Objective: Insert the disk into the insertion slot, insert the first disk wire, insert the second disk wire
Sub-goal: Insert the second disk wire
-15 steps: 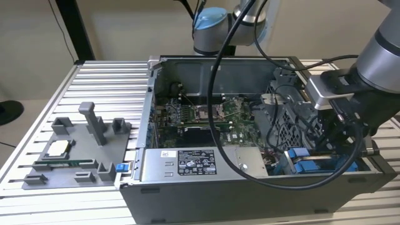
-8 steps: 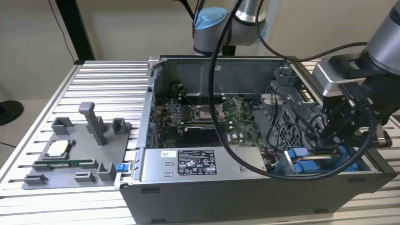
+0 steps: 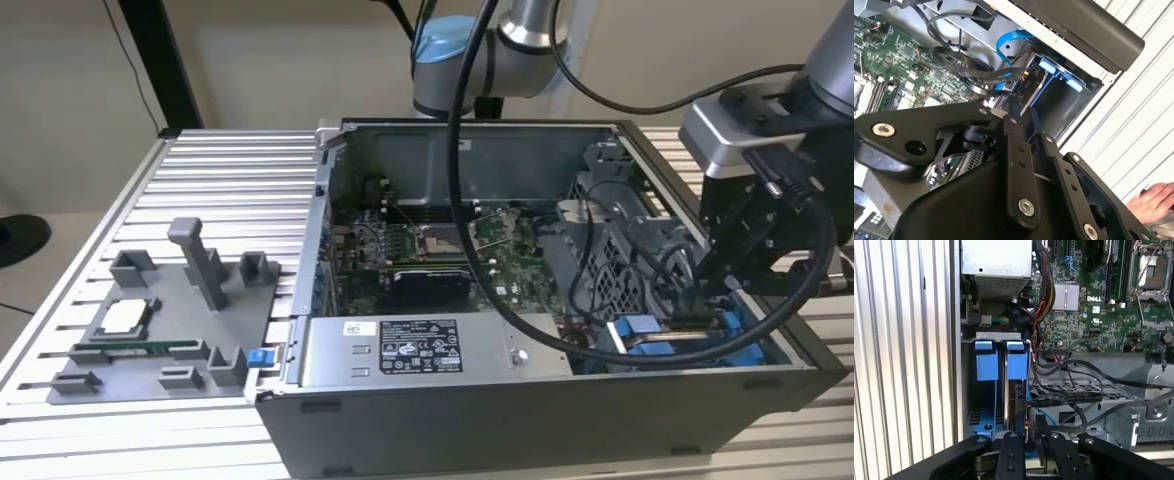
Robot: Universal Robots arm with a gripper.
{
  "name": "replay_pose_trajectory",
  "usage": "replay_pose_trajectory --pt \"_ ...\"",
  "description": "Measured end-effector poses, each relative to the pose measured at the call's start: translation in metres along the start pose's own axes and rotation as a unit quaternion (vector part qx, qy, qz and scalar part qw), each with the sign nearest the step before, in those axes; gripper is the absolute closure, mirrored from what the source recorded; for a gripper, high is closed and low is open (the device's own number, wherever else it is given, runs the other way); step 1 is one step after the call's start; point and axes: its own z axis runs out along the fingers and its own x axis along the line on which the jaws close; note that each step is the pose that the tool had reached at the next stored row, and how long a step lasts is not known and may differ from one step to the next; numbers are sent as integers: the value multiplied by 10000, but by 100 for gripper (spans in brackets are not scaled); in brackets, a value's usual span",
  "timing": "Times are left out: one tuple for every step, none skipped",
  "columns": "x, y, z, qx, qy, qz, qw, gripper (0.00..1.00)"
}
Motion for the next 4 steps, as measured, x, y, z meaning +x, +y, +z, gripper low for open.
replay_pose_trajectory --pt "0 0 -1 0 3 0 10000 0" --pt "0 0 -1 0 4 0 10000 0" --pt "0 0 -1 0 5 0 10000 0" --pt "0 0 -1 0 5 0 10000 0"
